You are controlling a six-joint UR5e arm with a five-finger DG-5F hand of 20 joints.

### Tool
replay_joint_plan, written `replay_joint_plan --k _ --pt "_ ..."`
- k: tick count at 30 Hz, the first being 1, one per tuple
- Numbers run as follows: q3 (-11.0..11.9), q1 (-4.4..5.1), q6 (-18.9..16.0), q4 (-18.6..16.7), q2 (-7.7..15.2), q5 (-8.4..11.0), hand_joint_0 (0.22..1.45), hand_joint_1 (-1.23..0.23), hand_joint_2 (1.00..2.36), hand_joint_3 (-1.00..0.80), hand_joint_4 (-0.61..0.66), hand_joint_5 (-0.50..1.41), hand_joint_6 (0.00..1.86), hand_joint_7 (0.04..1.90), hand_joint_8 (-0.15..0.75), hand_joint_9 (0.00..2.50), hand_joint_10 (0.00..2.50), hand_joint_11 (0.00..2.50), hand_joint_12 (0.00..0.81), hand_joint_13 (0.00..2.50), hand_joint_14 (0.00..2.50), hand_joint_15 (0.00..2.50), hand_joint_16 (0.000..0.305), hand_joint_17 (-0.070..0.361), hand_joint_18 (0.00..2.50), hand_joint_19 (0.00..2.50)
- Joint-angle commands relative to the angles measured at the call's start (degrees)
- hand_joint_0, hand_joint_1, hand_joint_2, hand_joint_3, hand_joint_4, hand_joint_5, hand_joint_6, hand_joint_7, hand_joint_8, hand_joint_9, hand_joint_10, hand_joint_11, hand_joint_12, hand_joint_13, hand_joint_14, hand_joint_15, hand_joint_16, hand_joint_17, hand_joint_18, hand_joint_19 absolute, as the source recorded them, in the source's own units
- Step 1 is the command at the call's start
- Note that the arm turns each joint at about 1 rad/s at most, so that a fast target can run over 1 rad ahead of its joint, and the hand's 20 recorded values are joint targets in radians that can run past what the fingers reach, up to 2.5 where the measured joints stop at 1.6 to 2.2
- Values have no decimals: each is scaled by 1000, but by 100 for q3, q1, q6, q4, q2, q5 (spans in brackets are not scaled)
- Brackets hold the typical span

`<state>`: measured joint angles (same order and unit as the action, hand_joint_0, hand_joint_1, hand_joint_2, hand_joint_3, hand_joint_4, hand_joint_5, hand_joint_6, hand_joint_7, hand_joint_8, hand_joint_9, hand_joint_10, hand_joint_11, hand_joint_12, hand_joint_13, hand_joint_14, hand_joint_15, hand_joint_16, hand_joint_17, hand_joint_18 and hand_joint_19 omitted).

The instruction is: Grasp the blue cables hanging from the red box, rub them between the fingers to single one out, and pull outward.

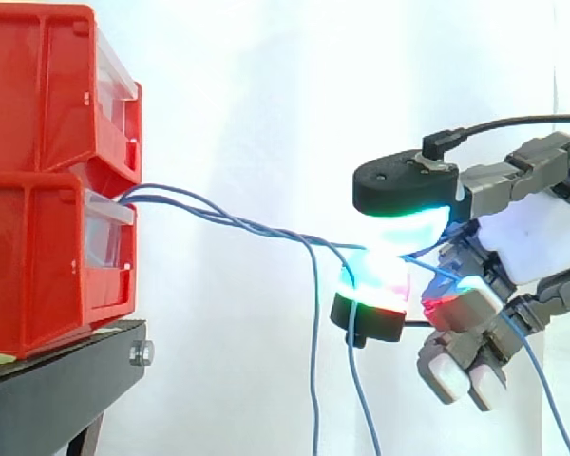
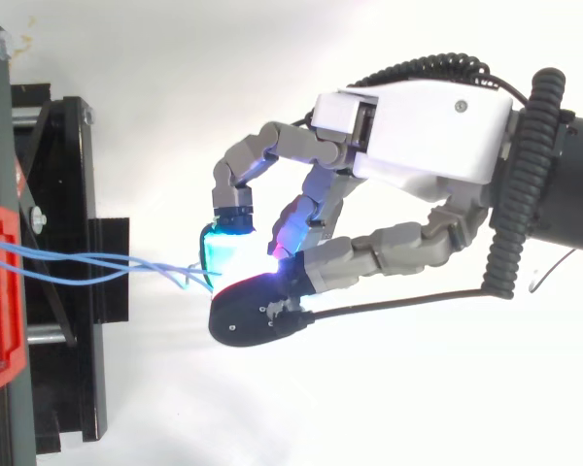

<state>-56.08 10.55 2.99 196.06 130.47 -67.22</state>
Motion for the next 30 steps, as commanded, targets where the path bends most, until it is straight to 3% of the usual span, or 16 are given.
replay_joint_plan --k 1,4,8,11,22,29,30 --pt "0 8 0 2 -4 51 601 -772 1006 -25 -48 -104 913 1167 308 1218 20 756 406 892 20 504 54 123 886 624" --pt "-9 26 0 -7 5 183 599 -776 1000 -27 -72 -98 907 1173 322 1018 13 415 405 828 13 343 56 127 866 524" --pt "-114 52 0 -42 5 262 592 -778 1026 -39 -91 -96 902 1169 308 803 6 187 415 721 8 220 57 128 788 420" --pt "-351 88 -88 -262 5 297 590 -780 1042 -53 -93 -98 898 1177 311 739 4 111 412 665 7 173 57 128 744 370" --pt "-404 123 -132 -394 5 306 604 -785 1000 -54 -85 -103 898 1175 311 706 0 59 403 644 7 155 55 125 703 351" --pt "-466 167 -404 -394 5 297 605 -789 1002 -53 -95 -104 898 1143 312 587 0 0 413 603 4 94 56 125 682 255" --pt "-589 184 -536 -411 5 280 606 -791 1003 -58 -100 -104 898 1146 306 572 0 0 411 595 3 90 56 125 677 250"
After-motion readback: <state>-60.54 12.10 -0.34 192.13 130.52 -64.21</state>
